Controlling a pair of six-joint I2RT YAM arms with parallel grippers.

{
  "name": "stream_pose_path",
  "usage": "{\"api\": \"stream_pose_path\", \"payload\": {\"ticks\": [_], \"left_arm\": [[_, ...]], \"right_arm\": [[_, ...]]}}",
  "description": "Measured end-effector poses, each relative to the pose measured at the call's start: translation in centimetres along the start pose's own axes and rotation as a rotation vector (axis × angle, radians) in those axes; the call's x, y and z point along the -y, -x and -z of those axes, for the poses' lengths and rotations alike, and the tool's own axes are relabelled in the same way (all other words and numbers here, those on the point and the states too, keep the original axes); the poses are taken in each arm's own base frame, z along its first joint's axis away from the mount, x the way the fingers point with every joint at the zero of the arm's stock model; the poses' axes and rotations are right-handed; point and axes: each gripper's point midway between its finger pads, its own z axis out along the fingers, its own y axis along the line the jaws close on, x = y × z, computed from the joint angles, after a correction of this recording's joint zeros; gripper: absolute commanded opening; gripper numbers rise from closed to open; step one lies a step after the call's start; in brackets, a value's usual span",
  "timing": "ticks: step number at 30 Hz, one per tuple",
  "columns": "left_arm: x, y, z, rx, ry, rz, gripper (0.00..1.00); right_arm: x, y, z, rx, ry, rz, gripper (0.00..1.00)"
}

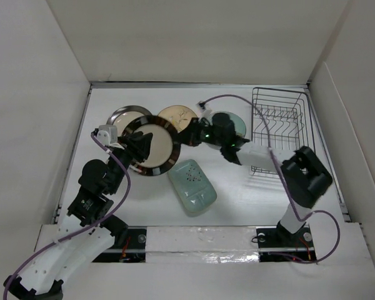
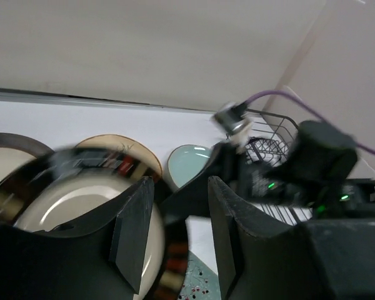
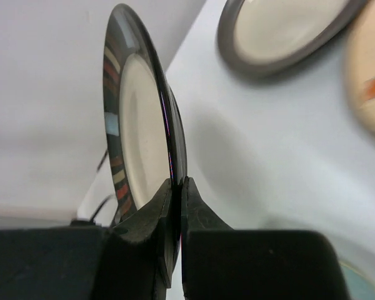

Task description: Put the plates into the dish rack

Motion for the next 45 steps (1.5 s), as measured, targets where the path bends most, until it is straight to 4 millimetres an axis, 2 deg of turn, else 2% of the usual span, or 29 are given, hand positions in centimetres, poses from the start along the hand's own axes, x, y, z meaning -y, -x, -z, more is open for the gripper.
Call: {"api": "stream_pose_path", "payload": {"ticks": [4,6,9,12,15,17,19,22,24,26,29,38,41,45], "left_arm": [[0.1,0.1,0.1,0.002,-0.005,0.002,0.37],[0.1,0.1,0.1,0.002,-0.008,0.003,0.37],[0.3,0.0,0.1,-0.002,-0.017,0.003,0.37],[0.5,-0.1,0.1,-0.006,-0.026,0.003,0.37],[0.6,-0.3,0.0,-0.015,-0.033,0.002,0.37],[0.7,-0.5,-0.1,-0.024,-0.039,0.001,0.37],[0.9,-0.8,-0.2,-0.034,-0.045,0.0,0.37],[1.4,-1.2,-0.2,-0.048,-0.063,0.002,0.37],[1.8,-1.4,-0.1,-0.055,-0.078,0.003,0.37],[2.2,-1.6,-0.1,-0.063,-0.09,0.004,0.37],[2.6,-2.0,-0.1,-0.073,-0.1,0.004,0.37],[3.0,-2.6,-0.3,-0.091,-0.107,-0.001,0.37],[3.2,-3.4,-0.6,-0.115,-0.107,-0.007,0.36],[3.3,-4.0,-0.8,-0.134,-0.107,-0.011,0.37]], "right_arm": [[1.6,8.8,8.3,0.268,-0.129,0.054,0.0],[2.7,12.8,13.7,0.418,-0.259,0.098,0.0],[4.3,17.4,23.0,0.644,-0.51,0.18,0.0],[5.3,20.2,32.5,0.83,-0.757,0.229,0.0],[6.3,20.9,41.0,0.968,-1.011,0.251,0.0],[7.3,20.4,45.5,1.017,-1.177,0.248,0.0],[8.7,19.6,48.7,1.024,-1.323,0.227,0.0],[11.6,18.0,51.6,0.969,-1.492,0.177,0.0],[13.5,17.0,52.7,0.917,-1.563,0.145,0.0],[14.8,16.4,53.3,0.872,-1.606,0.131,0.0],[15.9,16.5,53.4,0.833,-1.632,0.148,0.0],[17.9,19.2,52.8,0.752,-1.638,0.274,0.0],[17.5,21.6,52.5,0.66,-1.664,0.329,0.0],[15.6,24.2,52.7,0.638,-1.678,0.415,0.0]]}}
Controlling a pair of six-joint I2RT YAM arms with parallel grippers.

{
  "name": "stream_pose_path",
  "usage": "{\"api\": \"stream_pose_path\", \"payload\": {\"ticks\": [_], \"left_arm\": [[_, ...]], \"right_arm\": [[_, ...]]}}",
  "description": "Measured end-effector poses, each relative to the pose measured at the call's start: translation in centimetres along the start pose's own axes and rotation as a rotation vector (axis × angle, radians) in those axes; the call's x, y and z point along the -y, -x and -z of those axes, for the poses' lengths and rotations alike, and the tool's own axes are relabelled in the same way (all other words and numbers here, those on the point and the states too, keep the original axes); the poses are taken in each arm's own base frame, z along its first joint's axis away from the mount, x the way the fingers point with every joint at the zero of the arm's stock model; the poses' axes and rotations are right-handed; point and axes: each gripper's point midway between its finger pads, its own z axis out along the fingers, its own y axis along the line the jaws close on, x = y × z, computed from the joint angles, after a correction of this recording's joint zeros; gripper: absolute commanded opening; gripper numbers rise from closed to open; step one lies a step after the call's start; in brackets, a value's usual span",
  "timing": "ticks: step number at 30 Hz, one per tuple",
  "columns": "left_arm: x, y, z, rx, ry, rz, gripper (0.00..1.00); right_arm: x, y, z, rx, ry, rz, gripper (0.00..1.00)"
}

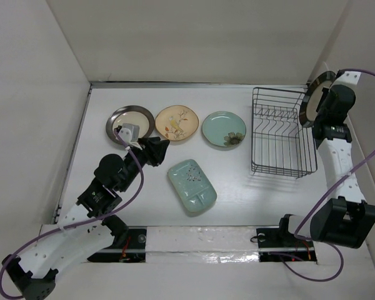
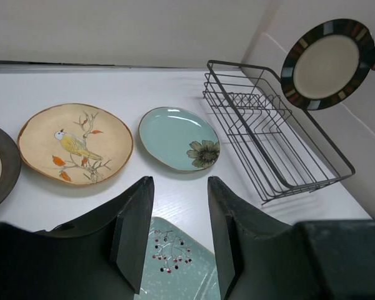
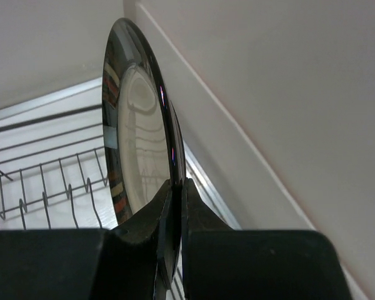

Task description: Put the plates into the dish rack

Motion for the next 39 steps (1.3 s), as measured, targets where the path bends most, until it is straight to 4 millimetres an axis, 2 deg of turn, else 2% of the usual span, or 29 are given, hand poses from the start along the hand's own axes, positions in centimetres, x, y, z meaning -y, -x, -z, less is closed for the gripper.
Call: {"api": "stream_pose_path", "payload": {"ticks": [4,8,12,20,27,35,37,38,39], "left_arm": [[0.0,0.2,0.1,0.007,-0.002,0.001,0.37],[0.0,0.3,0.2,0.012,0.001,0.002,0.36],[-0.1,0.3,0.1,0.012,0.004,0.002,0.36],[-0.1,0.2,0.1,0.01,0.009,0.001,0.36],[-0.2,0.1,0.0,0.004,0.01,0.0,0.36],[-0.3,-0.3,-0.3,-0.007,0.015,-0.002,0.36],[-0.3,-0.4,-0.3,-0.01,0.016,-0.003,0.36],[-0.3,-0.4,-0.3,-0.01,0.016,-0.003,0.36],[-0.3,-0.4,-0.3,-0.01,0.017,-0.003,0.36]], "right_arm": [[0.4,1.9,0.3,0.038,-0.002,0.019,0.0],[0.5,2.0,0.2,0.02,0.0,0.067,0.0],[0.0,0.7,-0.5,-0.028,0.016,0.112,0.0],[-1.6,-3.9,-1.4,-0.173,0.064,0.177,0.0],[-2.4,-4.4,-1.4,-0.19,0.078,0.186,0.0],[-3.5,-6.0,-2.3,-0.206,0.057,0.181,0.12],[-3.8,-6.5,-2.4,-0.215,0.055,0.178,0.25],[-3.8,-6.5,-2.5,-0.213,0.05,0.171,0.25],[-3.8,-6.2,-2.6,-0.203,0.042,0.168,0.3]]}}
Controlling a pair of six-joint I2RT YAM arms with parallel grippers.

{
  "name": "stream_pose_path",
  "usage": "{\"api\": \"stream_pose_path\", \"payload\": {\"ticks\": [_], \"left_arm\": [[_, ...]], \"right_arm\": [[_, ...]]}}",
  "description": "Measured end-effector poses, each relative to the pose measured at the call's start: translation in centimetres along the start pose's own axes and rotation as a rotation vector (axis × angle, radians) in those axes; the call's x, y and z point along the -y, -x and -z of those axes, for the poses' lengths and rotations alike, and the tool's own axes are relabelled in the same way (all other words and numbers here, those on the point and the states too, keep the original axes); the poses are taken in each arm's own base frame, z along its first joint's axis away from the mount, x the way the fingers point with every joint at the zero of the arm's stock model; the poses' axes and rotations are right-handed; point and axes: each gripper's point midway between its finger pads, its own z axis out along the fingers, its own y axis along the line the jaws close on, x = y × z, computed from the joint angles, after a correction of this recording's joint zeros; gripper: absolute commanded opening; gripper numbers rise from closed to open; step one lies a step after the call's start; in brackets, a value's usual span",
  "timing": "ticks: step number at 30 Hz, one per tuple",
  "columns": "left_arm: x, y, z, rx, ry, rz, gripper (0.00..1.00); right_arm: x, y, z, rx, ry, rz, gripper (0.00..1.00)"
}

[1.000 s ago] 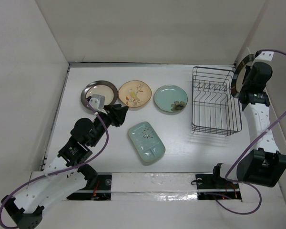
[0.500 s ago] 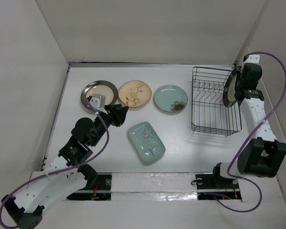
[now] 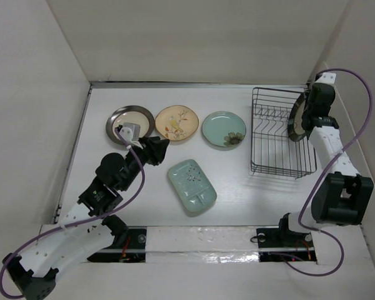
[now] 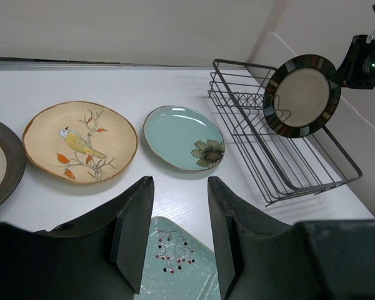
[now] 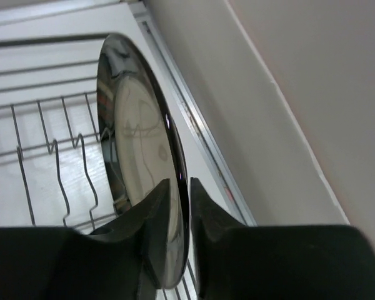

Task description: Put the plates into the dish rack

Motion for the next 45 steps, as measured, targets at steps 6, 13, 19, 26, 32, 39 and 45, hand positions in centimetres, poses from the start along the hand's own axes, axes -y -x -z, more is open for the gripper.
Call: {"api": "stream_pose_path", "payload": {"ticks": [6,13,19,26,32,39,45], "left_arm": [[-0.1,0.0,0.0,0.001,0.004,0.0,0.36],[-0.2,0.1,0.0,0.006,0.008,-0.002,0.35],[-0.2,0.8,0.4,0.028,0.01,-0.003,0.0],[-0.4,1.1,0.5,0.041,0.022,-0.011,0.06],[-0.5,1.0,0.5,0.038,0.027,-0.014,0.23],[-0.5,0.9,0.4,0.034,0.024,-0.017,0.25],[-0.5,0.6,0.2,0.022,0.025,-0.02,0.26]], "right_arm": [[0.7,1.4,0.1,0.046,-0.046,-0.064,0.55],[0.4,4.0,3.3,0.115,0.01,-0.196,0.37],[-9.3,10.2,16.0,0.386,0.567,-0.4,0.0],[-26.7,1.8,27.5,0.172,1.177,-0.299,0.5],[-34.1,-11.3,30.3,-0.17,1.309,-0.091,0.56],[-34.6,-18.9,29.0,-0.362,1.262,-0.021,0.53],[-34.0,-23.5,29.1,-0.473,1.248,0.0,0.49]]}}
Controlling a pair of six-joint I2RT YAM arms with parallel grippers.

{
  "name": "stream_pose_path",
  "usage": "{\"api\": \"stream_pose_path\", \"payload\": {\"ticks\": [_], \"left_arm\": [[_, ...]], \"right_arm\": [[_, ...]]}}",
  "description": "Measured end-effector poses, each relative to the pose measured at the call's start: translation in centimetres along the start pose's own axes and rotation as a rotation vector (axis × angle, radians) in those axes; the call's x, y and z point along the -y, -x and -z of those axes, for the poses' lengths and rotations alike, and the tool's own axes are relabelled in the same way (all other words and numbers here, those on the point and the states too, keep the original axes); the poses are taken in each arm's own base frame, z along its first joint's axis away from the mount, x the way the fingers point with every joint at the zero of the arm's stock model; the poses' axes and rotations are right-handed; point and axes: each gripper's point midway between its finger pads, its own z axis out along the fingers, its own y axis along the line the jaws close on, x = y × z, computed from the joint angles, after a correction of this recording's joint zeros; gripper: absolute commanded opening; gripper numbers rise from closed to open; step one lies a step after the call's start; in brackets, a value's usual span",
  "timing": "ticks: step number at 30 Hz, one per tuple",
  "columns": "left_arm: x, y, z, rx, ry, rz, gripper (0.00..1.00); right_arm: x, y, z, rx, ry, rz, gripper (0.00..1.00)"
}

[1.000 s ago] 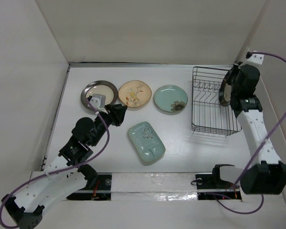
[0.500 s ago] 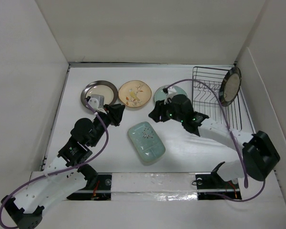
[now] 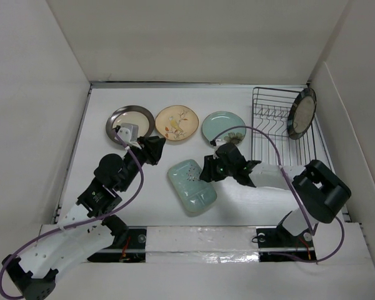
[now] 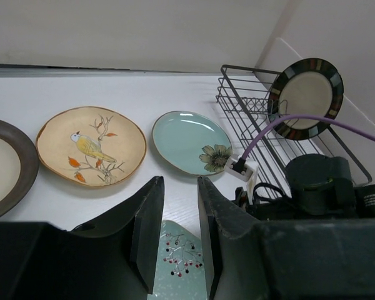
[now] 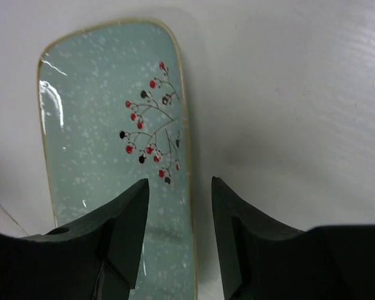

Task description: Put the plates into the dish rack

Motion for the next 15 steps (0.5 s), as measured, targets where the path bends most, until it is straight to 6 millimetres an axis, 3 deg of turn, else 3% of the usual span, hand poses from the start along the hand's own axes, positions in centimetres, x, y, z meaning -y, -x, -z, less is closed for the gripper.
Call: {"api": "stream_pose_path", "payload": {"ticks": [4,8,11,15], "left_arm": [[0.0,0.0,0.0,-0.001,0.0,-0.001,0.26],[0.1,-0.2,-0.1,-0.006,-0.004,-0.003,0.26],[0.1,-0.1,-0.1,-0.005,-0.004,-0.004,0.26],[0.1,-0.1,0.0,-0.004,-0.007,-0.003,0.26]], "right_arm": [[0.6,-2.0,-0.5,-0.037,-0.001,-0.03,0.43],[-0.2,-2.1,-1.3,-0.029,0.04,-0.048,0.31],[-1.0,-2.0,-2.0,-0.023,0.087,-0.072,0.0],[-2.8,-1.9,-2.2,-0.006,0.154,-0.092,0.0]]}}
